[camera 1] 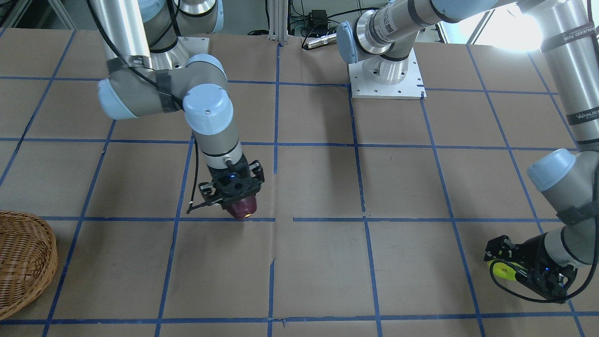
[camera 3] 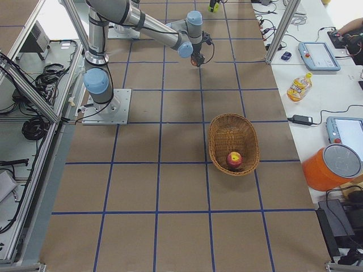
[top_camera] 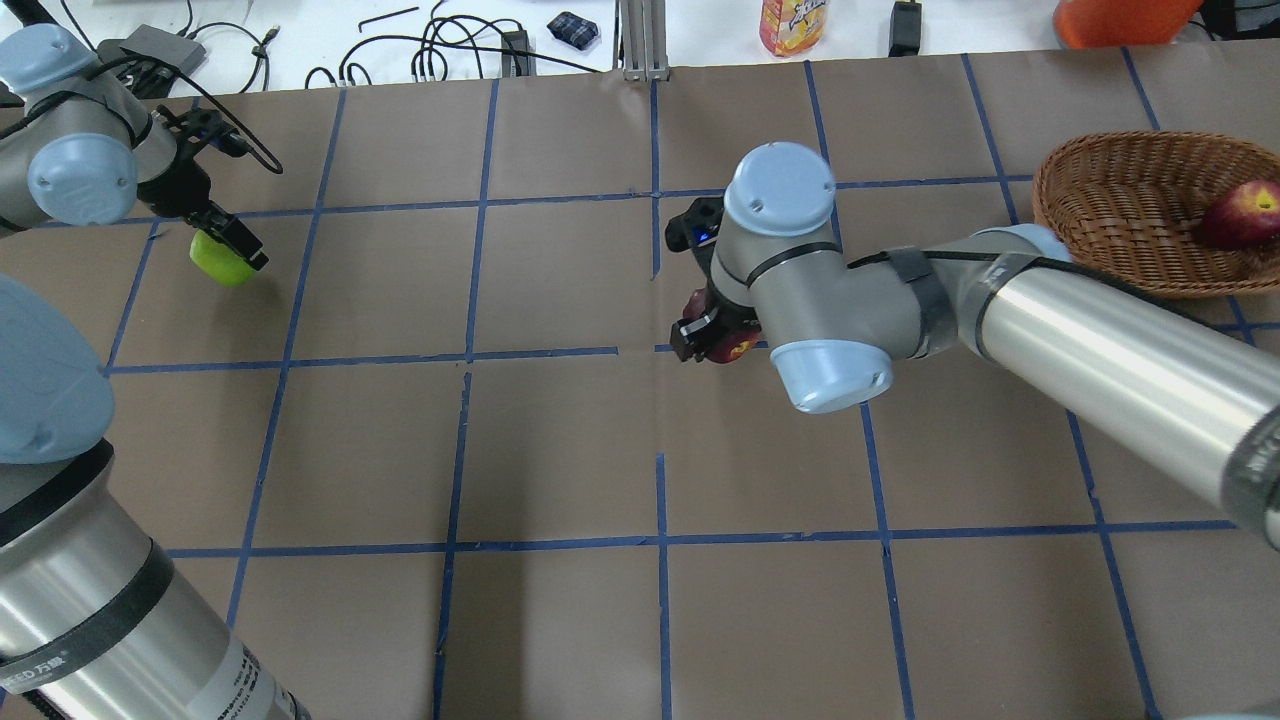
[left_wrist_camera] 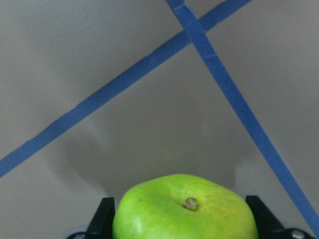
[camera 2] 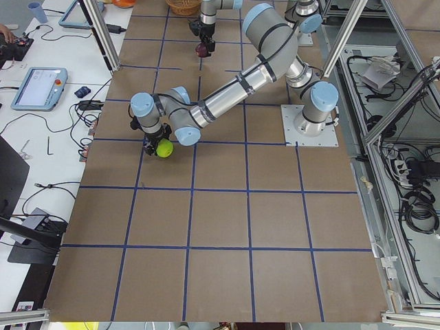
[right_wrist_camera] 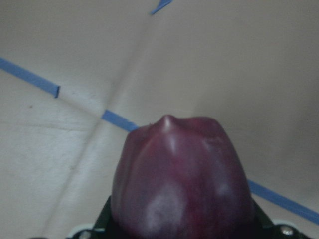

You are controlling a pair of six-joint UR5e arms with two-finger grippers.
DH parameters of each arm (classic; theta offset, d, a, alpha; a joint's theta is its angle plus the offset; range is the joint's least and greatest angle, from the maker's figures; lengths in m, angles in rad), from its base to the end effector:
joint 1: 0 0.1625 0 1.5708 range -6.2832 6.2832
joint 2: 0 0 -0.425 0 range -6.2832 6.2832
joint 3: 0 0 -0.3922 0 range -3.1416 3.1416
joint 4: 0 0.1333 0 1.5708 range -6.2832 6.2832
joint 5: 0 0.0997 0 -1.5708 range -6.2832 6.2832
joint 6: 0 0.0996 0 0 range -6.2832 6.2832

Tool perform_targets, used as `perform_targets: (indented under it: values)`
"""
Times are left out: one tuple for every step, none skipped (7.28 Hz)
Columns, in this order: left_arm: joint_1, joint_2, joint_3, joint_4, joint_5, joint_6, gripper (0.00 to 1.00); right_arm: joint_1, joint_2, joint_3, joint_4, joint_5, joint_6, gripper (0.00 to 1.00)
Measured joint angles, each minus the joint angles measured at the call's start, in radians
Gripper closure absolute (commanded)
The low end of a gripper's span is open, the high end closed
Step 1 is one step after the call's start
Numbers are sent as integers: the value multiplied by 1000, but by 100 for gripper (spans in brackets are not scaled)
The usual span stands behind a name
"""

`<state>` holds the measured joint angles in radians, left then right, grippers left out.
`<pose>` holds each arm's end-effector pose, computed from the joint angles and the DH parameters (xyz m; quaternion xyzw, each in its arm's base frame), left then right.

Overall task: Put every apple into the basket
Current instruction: 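Carry the dark apple to the basket with right gripper while left brings green apple center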

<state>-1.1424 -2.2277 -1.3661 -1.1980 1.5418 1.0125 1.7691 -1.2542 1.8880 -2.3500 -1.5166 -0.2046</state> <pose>0.1685 -0.6968 0.2205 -0.2871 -0.9570 -0.0203 0.0371 0.2466 -0.5231 0.2502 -0.2014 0.9764 -0.0727 0.0268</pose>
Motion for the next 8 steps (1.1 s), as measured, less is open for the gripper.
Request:
perform_targets:
  values:
    - [-8, 36, -7, -64, 0, -28, 100, -121, -43, 2, 14, -1, -1, 71]
    - [-34, 75, -13, -123, 2, -81, 100, -257, -74, 4, 38, -3, -6, 71]
    - [-107, 122, -26, -181, 12, -200, 100, -403, -98, 4, 65, -1, -34, 72]
    - [-217, 168, -61, -207, 25, -370, 100, -545, -101, -3, 78, 5, -122, 72]
    - [-328, 200, -110, -209, 25, -564, 100, -644, -77, -28, 77, 9, -229, 70]
    - [-433, 218, -150, -189, 10, -763, 100, -704, -22, -89, 79, 11, -306, 64]
    - [-538, 222, -174, -132, -13, -933, 100, -746, 45, -162, 84, 24, -370, 47]
    - [-643, 211, -190, -46, -31, -1093, 100, -783, 105, -220, 86, 52, -426, 6]
